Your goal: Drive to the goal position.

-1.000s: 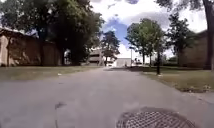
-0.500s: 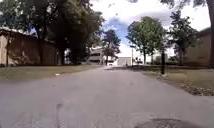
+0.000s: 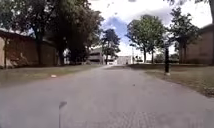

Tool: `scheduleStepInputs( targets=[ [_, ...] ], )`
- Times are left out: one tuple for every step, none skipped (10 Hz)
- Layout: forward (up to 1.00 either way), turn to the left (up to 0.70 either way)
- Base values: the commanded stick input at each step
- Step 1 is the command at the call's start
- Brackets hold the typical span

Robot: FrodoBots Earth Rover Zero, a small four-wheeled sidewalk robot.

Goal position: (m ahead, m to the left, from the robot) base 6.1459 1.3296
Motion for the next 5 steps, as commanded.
scheduleStepInputs(
  targets=[
    [0.85,0.00],
    [0.85,0.00],
    [0.85,0.00],
    [0.85,0.00],
    [0.85,0.00]
  ],
)
